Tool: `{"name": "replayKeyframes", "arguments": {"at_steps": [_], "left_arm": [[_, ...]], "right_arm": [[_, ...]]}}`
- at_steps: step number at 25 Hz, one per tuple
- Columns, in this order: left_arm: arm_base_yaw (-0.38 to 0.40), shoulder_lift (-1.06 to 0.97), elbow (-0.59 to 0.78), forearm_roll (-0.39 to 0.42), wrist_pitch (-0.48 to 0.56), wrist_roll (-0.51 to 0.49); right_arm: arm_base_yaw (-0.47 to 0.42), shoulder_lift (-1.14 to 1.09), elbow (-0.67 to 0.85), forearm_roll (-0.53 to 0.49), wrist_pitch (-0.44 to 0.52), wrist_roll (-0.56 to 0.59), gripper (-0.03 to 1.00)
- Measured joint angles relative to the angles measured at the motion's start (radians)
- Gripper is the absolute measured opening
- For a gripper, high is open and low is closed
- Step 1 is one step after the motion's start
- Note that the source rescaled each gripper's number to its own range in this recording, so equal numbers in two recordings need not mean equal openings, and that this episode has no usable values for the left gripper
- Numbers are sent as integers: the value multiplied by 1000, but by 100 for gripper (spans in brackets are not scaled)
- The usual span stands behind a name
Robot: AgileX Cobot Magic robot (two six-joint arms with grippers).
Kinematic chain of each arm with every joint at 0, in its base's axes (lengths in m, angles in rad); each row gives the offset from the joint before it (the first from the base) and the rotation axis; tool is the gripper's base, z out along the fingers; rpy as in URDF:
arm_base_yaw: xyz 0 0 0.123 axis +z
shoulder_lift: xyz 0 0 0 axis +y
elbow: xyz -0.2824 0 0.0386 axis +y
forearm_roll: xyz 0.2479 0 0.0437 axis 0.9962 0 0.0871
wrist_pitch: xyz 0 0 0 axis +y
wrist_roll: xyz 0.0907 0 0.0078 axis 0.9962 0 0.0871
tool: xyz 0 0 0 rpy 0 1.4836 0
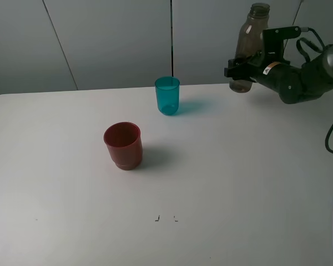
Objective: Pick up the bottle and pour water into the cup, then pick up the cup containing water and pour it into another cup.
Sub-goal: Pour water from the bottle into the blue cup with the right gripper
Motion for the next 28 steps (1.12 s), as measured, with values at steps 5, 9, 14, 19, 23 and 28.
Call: {"name": "replayKeyframes", "arguments": {"at_steps": [5,9,14,19,23,28], "left_arm": [[0,0,0,0,0,7],[0,0,0,0,0,7],[0,0,0,0,0,7],[0,0,0,0,0,7],[0,0,0,0,0,7],[0,0,0,0,0,7]], "right_arm": [[52,-9,-44,-13,68,-67,1],[94,-9,-103,-17,117,-110,1],[135,-7,-197,-19,239,-139,1],[154,38,-283,-23,278,-177,1],[156,97,-363,-23,354,-208,1],[156,162,-434,-58,368,-327,1]]}}
